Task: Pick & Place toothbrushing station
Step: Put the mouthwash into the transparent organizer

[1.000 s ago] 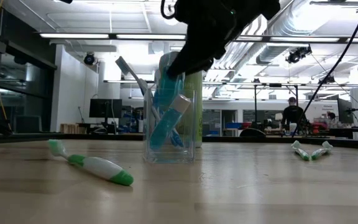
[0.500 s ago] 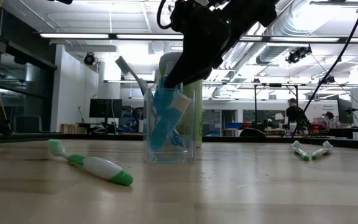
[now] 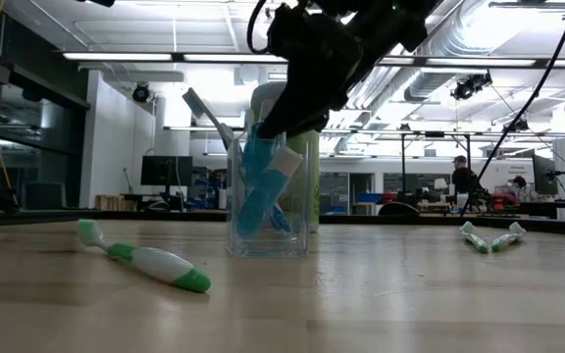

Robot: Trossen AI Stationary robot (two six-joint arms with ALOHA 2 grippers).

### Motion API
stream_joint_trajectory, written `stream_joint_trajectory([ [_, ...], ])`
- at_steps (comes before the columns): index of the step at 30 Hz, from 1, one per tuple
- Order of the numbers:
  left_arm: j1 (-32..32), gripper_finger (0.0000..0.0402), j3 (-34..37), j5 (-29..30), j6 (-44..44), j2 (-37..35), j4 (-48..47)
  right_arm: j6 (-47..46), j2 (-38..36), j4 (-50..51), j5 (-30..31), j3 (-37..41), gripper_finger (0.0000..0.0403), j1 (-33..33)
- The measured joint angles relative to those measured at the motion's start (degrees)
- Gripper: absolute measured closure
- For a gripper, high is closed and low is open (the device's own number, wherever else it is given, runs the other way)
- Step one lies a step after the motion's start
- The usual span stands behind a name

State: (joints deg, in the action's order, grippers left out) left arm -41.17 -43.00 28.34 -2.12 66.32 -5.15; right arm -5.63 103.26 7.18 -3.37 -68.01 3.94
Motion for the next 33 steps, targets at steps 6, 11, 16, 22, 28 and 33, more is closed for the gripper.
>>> stream_joint_trajectory([
  [6,0.00,0.0222,0.00,-0.02,-0.01,0.00,-0.02,0.85,1.27,-0.44,-1.22,-0.07,0.0319,0.10],
  [11,0.00,0.0222,0.00,-0.01,-0.01,0.00,-0.03,0.92,1.71,-0.57,-1.46,-0.09,0.0319,0.10],
  [16,-0.02,0.0222,0.00,-0.02,-0.01,0.00,-0.02,0.94,2.08,-0.28,-1.52,0.00,0.0319,0.10],
  [22,-0.01,0.0222,0.00,-0.01,-0.01,0.00,-0.02,0.89,2.28,-0.14,-1.30,0.02,0.0319,0.10],
  [28,0.00,0.0222,0.00,0.00,-0.01,0.00,-0.02,0.86,2.28,-0.12,-1.28,0.02,0.0319,0.10],
  [33,-0.02,0.0222,0.00,0.00,0.11,0.00,-0.02,0.90,2.28,-0.10,-1.74,0.02,0.0302,0.17],
])
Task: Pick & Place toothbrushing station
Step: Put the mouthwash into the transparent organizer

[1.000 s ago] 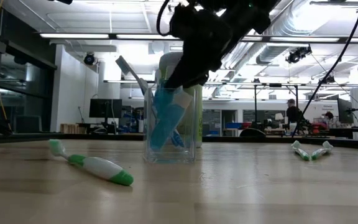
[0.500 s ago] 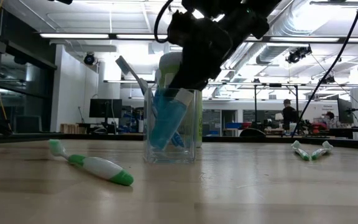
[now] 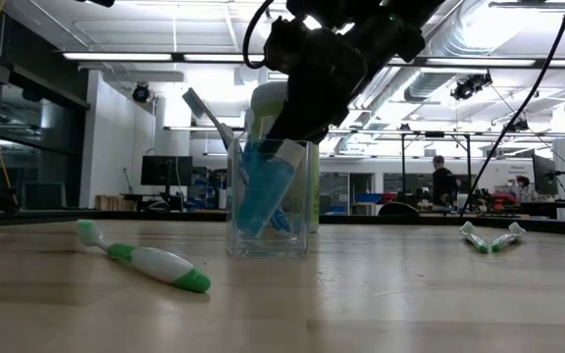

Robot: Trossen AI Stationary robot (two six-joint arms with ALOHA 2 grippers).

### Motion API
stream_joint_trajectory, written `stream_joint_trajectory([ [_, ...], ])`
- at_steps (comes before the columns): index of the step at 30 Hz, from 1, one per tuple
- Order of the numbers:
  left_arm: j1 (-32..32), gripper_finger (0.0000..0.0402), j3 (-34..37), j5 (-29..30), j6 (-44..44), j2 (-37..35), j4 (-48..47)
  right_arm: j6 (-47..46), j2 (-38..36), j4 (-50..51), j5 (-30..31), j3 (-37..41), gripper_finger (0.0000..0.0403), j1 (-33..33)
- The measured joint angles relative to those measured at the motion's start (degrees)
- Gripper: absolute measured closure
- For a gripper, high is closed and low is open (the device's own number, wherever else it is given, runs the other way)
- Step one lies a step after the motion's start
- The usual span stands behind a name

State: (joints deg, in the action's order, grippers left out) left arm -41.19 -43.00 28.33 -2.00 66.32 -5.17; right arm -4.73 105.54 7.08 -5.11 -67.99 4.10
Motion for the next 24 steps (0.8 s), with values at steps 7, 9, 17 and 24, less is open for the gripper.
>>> stream_joint_trajectory([
  [7,-0.74,0.0222,0.00,0.00,0.14,0.00,0.00,-0.17,0.00,-0.01,-0.41,0.00,0.0281,0.02],
  [9,-1.16,0.0222,0.00,-0.02,0.12,0.00,0.00,-0.16,0.00,0.00,-1.08,0.00,0.0289,0.02],
  [17,-1.89,0.0222,0.00,-0.02,0.21,0.00,0.00,-0.13,-0.01,0.03,-1.24,0.00,0.0302,0.02],
  [24,-1.88,0.0222,0.00,0.00,0.31,0.00,0.00,-0.36,-0.09,-0.01,-1.35,0.00,0.0277,0.02],
])
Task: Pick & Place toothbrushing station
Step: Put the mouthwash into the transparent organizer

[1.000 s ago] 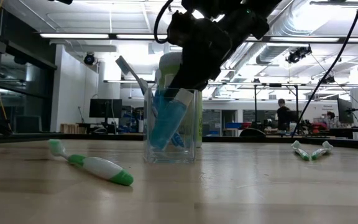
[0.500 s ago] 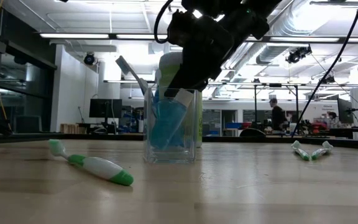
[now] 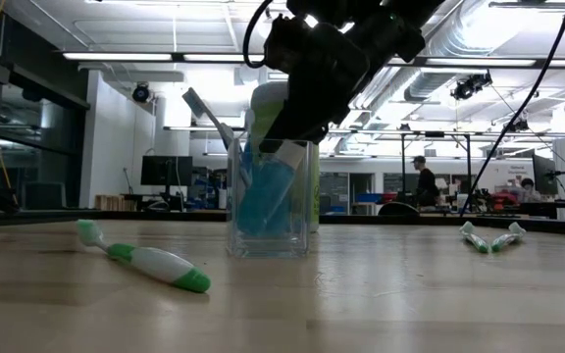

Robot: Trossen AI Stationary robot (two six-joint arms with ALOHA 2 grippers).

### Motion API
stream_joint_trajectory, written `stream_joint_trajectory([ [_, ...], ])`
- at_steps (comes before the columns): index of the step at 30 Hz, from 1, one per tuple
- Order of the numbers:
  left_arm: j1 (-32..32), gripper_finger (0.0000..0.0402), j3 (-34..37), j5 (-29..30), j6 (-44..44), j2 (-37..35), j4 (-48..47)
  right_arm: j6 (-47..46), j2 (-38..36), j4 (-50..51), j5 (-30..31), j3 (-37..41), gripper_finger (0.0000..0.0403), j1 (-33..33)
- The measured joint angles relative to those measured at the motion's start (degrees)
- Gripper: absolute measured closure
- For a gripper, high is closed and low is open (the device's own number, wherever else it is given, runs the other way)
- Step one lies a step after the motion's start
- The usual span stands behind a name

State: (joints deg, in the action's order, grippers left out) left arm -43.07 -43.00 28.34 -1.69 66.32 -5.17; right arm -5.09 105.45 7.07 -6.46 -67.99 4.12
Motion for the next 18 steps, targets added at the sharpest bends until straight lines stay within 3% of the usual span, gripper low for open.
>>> stream_joint_trajectory([
  [18,0.00,0.0222,0.00,0.00,0.00,0.00,0.02,-0.76,-0.27,0.13,-0.43,0.00,0.0274,0.02],
])
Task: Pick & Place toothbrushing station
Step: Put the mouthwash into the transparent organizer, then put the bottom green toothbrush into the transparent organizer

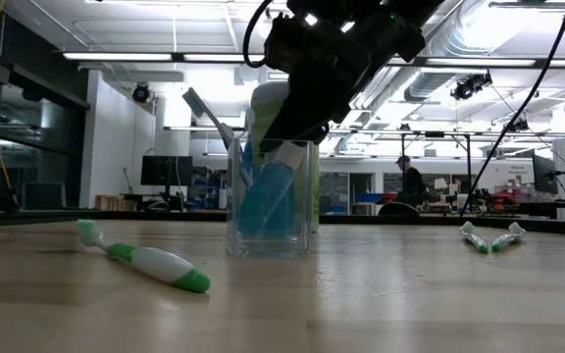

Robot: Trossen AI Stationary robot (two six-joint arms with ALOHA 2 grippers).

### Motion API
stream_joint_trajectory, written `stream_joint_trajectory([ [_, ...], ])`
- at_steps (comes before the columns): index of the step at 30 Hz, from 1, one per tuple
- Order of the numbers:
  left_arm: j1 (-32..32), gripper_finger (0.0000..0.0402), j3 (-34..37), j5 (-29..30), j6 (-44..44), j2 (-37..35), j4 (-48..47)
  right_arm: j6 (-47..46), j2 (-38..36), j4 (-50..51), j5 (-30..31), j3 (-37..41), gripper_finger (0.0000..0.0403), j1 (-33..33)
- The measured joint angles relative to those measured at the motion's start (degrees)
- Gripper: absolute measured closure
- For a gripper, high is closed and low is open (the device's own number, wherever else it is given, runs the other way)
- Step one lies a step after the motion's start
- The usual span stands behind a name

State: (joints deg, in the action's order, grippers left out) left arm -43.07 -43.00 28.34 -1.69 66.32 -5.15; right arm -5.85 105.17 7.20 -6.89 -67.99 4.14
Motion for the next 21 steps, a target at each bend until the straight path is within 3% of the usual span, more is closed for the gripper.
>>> stream_joint_trajectory([
  [14,0.02,0.0222,0.00,0.00,0.24,0.00,-0.02,1.16,-6.17,1.02,2.53,-0.02,0.0274,0.00],
  [21,0.02,0.0222,0.00,0.00,1.63,0.00,-0.22,-4.26,-10.70,15.05,10.40,-0.02,0.0274,0.52],
])
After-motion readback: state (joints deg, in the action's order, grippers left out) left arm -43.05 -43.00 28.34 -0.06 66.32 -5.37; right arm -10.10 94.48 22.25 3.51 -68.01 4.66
